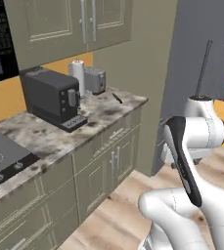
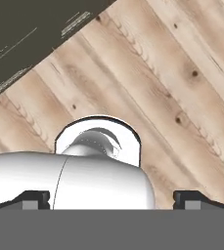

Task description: Retrieve the butter from the fridge and place it on a plate on the dining table. Then retrieve the butter knife by the fridge and place it near the plate.

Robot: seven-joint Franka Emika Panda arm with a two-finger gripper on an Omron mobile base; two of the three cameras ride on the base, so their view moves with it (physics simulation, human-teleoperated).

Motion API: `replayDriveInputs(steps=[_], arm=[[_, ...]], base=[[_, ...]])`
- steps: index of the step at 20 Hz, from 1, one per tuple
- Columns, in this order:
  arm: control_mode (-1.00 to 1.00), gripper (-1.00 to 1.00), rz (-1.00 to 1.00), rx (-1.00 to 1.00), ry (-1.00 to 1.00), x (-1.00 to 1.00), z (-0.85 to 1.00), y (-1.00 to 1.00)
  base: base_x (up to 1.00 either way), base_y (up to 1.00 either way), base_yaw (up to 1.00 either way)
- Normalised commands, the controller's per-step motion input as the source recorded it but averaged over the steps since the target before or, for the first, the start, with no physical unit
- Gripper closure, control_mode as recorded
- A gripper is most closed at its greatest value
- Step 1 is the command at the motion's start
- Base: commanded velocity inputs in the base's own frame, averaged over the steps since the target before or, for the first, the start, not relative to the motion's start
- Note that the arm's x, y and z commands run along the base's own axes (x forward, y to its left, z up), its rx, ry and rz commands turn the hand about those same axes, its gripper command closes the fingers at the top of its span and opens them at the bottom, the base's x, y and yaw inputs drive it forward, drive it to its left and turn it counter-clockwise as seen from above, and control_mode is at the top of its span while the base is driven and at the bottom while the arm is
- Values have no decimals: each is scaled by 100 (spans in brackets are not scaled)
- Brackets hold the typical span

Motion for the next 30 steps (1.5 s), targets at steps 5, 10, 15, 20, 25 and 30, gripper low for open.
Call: replayDriveInputs(steps=[5, 10, 15, 20, 25, 30], arm=[[100, -100, 0, 0, 0, 0, 0, 0], [100, -100, 0, 0, 0, 0, 0, 0], [100, -100, 0, 0, 0, 0, 0, 0], [100, -100, 0, 0, 0, 0, 0, 0], [100, -100, 0, 0, 0, 0, 0, 0], [100, -100, 0, 0, 0, 0, 0, 0]], base=[[98, -20, 56], [66, -27, 48], [30, -18, 38], [38, -24, 29], [53, -51, -4], [50, -61, -10]])
